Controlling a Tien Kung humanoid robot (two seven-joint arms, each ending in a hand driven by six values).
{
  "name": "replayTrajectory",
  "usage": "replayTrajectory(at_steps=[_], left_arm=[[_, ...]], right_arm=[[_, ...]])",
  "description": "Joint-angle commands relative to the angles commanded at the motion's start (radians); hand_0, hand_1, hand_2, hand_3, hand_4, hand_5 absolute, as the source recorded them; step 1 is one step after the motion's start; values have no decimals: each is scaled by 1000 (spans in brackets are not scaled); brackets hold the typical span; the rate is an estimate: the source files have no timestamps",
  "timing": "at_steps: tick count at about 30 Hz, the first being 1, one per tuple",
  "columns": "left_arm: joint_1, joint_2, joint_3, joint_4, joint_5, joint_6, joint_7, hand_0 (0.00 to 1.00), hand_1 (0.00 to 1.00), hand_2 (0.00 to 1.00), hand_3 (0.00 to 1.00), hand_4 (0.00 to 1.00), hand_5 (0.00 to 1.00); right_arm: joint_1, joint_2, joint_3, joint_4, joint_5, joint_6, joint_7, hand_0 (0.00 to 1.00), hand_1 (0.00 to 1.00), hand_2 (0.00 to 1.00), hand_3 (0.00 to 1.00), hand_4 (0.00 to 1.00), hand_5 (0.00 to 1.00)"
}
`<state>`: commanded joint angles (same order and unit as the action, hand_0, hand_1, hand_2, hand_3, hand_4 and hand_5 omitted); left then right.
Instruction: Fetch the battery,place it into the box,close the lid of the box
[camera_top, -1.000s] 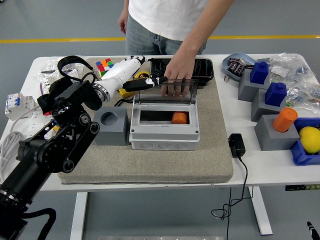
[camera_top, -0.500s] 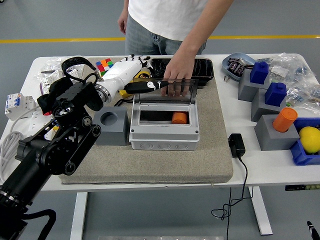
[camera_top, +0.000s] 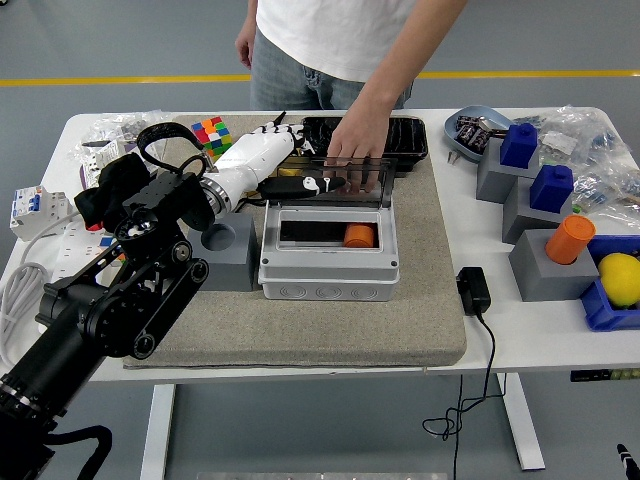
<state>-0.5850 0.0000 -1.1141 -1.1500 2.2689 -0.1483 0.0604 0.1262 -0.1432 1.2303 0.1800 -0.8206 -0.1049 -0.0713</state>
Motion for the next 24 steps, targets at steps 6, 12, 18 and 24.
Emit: replayTrajectory(at_steps=[6,12,18,24], left_arm=[[10,0,21,-32,0,3,0,998,998,993,637,998,998],[16,0,51,-84,0,4,3,998,998,988,636,998,998],[22,6,101,-111,-12,3,7,998,998,982,635,998,998],[21,14,154,-106,-39,4,7,998,998,975,631,998,998]], right_arm=[[-6,-2,-3,0,1,-1,-1,895,877,843,866,998,998],[-7,-2,-10,0,10,-2,0,895,876,843,865,998,998],[-9,-4,-1,0,3,-2,-3,895,876,843,865,998,998],[-7,-5,-7,0,8,-1,-4,894,874,843,865,998,998]])
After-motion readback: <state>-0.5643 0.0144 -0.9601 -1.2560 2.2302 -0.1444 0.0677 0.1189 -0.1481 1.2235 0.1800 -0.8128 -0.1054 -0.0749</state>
